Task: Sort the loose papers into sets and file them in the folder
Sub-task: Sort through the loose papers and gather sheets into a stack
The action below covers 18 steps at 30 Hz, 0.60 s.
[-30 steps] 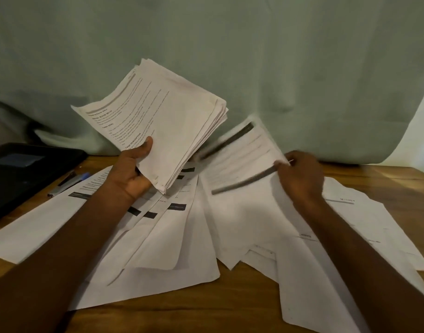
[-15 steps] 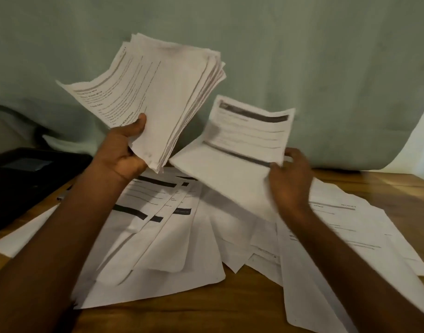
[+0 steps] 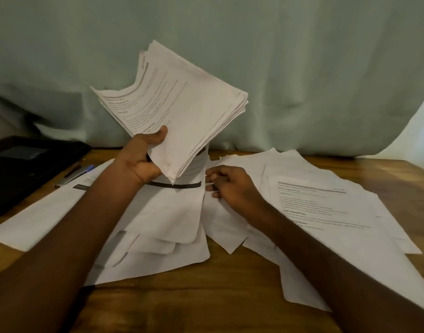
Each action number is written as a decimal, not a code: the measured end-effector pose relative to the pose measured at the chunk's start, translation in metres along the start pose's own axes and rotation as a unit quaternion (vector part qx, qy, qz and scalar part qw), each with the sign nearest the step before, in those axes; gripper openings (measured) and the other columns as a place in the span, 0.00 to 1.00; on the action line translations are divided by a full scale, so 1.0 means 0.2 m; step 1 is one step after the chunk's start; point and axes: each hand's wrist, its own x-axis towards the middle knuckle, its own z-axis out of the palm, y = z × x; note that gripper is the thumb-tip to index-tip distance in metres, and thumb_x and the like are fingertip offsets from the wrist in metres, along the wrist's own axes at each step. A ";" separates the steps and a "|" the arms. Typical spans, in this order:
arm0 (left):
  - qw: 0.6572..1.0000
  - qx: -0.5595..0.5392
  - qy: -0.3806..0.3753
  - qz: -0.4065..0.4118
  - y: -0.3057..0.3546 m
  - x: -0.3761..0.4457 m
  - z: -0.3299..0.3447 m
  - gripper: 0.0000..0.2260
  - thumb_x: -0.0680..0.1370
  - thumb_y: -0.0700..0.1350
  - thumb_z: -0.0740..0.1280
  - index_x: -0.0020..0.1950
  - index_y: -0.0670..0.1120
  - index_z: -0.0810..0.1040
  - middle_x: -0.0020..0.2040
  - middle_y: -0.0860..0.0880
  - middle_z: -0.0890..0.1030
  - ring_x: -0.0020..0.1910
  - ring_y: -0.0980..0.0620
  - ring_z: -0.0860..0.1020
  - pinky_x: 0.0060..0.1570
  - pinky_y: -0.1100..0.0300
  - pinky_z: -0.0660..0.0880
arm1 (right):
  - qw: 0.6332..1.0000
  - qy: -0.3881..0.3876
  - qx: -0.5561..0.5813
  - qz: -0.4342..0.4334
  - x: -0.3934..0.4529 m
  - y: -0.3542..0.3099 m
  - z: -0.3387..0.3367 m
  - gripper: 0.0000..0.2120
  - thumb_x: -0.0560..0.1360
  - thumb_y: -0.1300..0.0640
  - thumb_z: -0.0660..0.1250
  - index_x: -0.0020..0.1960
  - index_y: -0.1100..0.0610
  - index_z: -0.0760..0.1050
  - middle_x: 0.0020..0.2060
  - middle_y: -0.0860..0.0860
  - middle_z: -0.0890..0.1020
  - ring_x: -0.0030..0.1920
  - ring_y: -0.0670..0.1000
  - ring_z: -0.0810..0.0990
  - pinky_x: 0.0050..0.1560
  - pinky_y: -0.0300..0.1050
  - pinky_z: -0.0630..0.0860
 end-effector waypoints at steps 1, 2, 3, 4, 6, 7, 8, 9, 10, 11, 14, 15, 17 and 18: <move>1.000 -0.003 -0.004 0.001 -0.01 0.00 0.01 0.14 0.78 0.37 0.69 0.64 0.45 0.82 0.60 0.45 0.85 0.59 0.44 0.84 0.52 0.40 0.82 | 1.000 0.015 0.008 0.001 0.01 0.00 -0.06 0.12 0.82 0.64 0.63 0.61 0.60 0.81 0.55 0.56 0.85 0.52 0.54 0.85 0.58 0.51 0.83; 1.000 -0.001 -0.008 0.002 -0.03 0.00 0.01 0.13 0.79 0.37 0.69 0.62 0.45 0.82 0.60 0.45 0.85 0.60 0.45 0.83 0.53 0.40 0.81 | 0.999 0.041 0.007 0.005 0.02 0.01 -0.13 0.10 0.80 0.66 0.65 0.56 0.59 0.83 0.51 0.56 0.86 0.50 0.54 0.86 0.57 0.52 0.83; 1.000 0.000 -0.016 0.002 -0.05 0.00 0.02 0.13 0.79 0.37 0.69 0.63 0.46 0.82 0.61 0.45 0.85 0.60 0.45 0.83 0.54 0.40 0.81 | 0.997 0.073 -0.003 0.011 0.03 0.01 -0.21 0.10 0.78 0.67 0.66 0.51 0.57 0.84 0.48 0.55 0.87 0.48 0.54 0.86 0.57 0.54 0.83; 1.000 0.003 -0.020 -0.005 -0.08 -0.01 0.03 0.14 0.79 0.37 0.69 0.64 0.46 0.82 0.61 0.45 0.85 0.59 0.45 0.84 0.53 0.41 0.82 | 0.993 0.110 -0.040 0.015 0.05 0.02 -0.30 0.09 0.76 0.65 0.68 0.48 0.55 0.85 0.45 0.53 0.87 0.48 0.54 0.86 0.57 0.54 0.82; 0.999 0.024 -0.021 -0.027 -0.14 -0.01 0.04 0.14 0.79 0.38 0.70 0.63 0.47 0.82 0.60 0.46 0.85 0.56 0.46 0.85 0.51 0.40 0.82 | 0.968 0.144 -0.204 0.019 0.05 0.01 -0.51 0.06 0.75 0.58 0.71 0.48 0.54 0.87 0.46 0.51 0.87 0.51 0.54 0.85 0.55 0.48 0.80; 0.998 0.037 -0.018 -0.037 -0.17 -0.01 0.05 0.12 0.79 0.38 0.70 0.61 0.47 0.83 0.59 0.46 0.85 0.56 0.46 0.85 0.53 0.39 0.81 | 0.946 0.122 -0.298 0.038 0.04 0.02 -0.62 0.07 0.76 0.54 0.72 0.50 0.55 0.86 0.49 0.52 0.87 0.54 0.54 0.84 0.53 0.45 0.77; 0.998 0.046 -0.016 -0.043 -0.20 -0.01 0.06 0.11 0.79 0.38 0.70 0.60 0.48 0.84 0.59 0.46 0.86 0.58 0.45 0.84 0.57 0.39 0.80 | 0.922 0.081 -0.373 0.063 0.03 0.03 -0.71 0.12 0.77 0.50 0.73 0.55 0.57 0.85 0.53 0.51 0.85 0.59 0.54 0.81 0.52 0.43 0.74; 0.997 0.053 -0.017 -0.049 -0.24 -0.01 0.06 0.11 0.79 0.36 0.69 0.58 0.47 0.85 0.59 0.46 0.85 0.60 0.45 0.83 0.60 0.40 0.78 | 0.904 0.032 -0.415 0.096 0.01 0.05 -0.79 0.21 0.77 0.45 0.73 0.62 0.58 0.82 0.59 0.50 0.82 0.64 0.54 0.78 0.54 0.42 0.70; 0.996 0.060 -0.022 -0.055 -0.27 -0.01 0.06 0.11 0.80 0.36 0.68 0.56 0.47 0.87 0.59 0.46 0.85 0.61 0.44 0.82 0.62 0.40 0.77 | 0.894 -0.008 -0.423 0.144 -0.02 0.08 -0.87 0.31 0.74 0.39 0.73 0.69 0.58 0.76 0.64 0.48 0.78 0.68 0.53 0.74 0.57 0.41 0.68; 0.996 0.066 -0.025 -0.058 -0.30 -0.02 0.06 0.12 0.80 0.35 0.68 0.53 0.47 0.88 0.59 0.46 0.85 0.62 0.44 0.82 0.62 0.41 0.77 | 0.886 -0.031 -0.418 0.197 -0.03 0.12 -0.92 0.41 0.71 0.34 0.73 0.75 0.57 0.70 0.70 0.49 0.74 0.71 0.54 0.71 0.62 0.42 0.67; 0.996 0.077 -0.011 -0.047 -0.35 -0.01 0.06 0.12 0.80 0.34 0.67 0.57 0.47 0.85 0.60 0.46 0.85 0.62 0.44 0.82 0.64 0.41 0.75 | 0.865 -0.008 -0.434 0.252 -0.04 0.29 -1.00 0.51 0.65 0.27 0.72 0.77 0.58 0.65 0.75 0.54 0.70 0.73 0.57 0.70 0.69 0.51 0.68; 0.995 0.089 -0.008 -0.041 -0.36 -0.01 0.05 0.13 0.80 0.35 0.67 0.60 0.48 0.83 0.60 0.47 0.85 0.63 0.45 0.81 0.65 0.41 0.75 | 0.871 0.032 -0.433 0.229 -0.02 0.34 -0.99 0.49 0.65 0.27 0.72 0.74 0.58 0.68 0.72 0.55 0.73 0.70 0.58 0.73 0.67 0.52 0.70; 0.993 0.111 -0.003 -0.030 -0.35 0.00 0.04 0.15 0.80 0.36 0.68 0.64 0.49 0.82 0.61 0.48 0.85 0.64 0.46 0.81 0.65 0.42 0.75 | 0.885 0.112 -0.420 0.170 0.01 0.40 -0.93 0.44 0.66 0.27 0.72 0.68 0.58 0.72 0.66 0.56 0.77 0.65 0.59 0.76 0.62 0.54 0.74; 0.993 0.118 0.000 -0.022 -0.34 0.00 0.04 0.16 0.80 0.36 0.68 0.65 0.50 0.82 0.61 0.48 0.84 0.64 0.47 0.81 0.66 0.42 0.75 | 0.894 0.128 -0.405 0.141 0.02 0.42 -0.90 0.42 0.67 0.28 0.72 0.68 0.59 0.72 0.66 0.57 0.78 0.65 0.60 0.75 0.63 0.54 0.73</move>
